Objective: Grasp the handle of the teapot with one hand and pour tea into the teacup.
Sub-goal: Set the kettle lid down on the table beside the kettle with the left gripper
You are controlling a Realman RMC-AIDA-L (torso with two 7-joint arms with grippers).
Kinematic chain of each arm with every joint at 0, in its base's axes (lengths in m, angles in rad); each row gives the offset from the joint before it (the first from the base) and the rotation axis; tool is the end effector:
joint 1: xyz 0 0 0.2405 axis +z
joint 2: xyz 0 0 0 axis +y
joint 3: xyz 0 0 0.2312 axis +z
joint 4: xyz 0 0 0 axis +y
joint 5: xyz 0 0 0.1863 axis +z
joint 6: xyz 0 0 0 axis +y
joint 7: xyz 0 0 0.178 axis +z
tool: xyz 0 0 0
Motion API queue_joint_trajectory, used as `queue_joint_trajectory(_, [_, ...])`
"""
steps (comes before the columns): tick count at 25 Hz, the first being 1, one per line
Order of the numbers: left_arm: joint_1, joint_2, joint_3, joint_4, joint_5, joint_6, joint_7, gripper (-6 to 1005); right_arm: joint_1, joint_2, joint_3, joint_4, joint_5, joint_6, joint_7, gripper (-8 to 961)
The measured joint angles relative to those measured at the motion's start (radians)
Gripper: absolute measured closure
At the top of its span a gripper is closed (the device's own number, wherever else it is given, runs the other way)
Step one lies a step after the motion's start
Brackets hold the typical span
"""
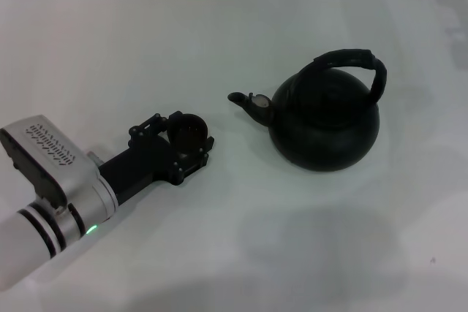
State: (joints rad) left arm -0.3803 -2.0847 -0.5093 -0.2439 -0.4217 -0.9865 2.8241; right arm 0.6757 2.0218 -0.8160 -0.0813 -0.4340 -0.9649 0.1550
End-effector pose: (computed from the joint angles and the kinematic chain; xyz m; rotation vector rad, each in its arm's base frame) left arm -0.2616 0.2668 -0.1192 -2.3484 -0.5232 -0.5644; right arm 0.2799 0.4237 0.0751 -1.4855 0.4755 0.5764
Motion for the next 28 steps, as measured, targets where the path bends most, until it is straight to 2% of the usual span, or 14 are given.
queue_joint_trajectory(16, [0.007,-0.001,-0.007,-0.008,0.007,0.038,0.001,306,-0.005,0.0,0.0,-0.009,0.003,-0.001,0.002,125])
queue_joint_trajectory(22, [0.027,0.001,-0.018,0.001,0.0,-0.003,0.001,248,-0.006,0.0,0.0,-0.01,0.003,-0.001,0.004,125])
queue_joint_trajectory(24, [0.029,0.002,-0.022,0.002,0.0,-0.008,0.001,186,-0.005,0.0,0.0,-0.011,0.003,-0.002,0.004,125])
queue_joint_trajectory(28, [0.029,0.004,-0.022,0.002,-0.001,-0.015,0.002,143,-0.004,0.0,0.0,-0.012,0.003,-0.002,0.004,125])
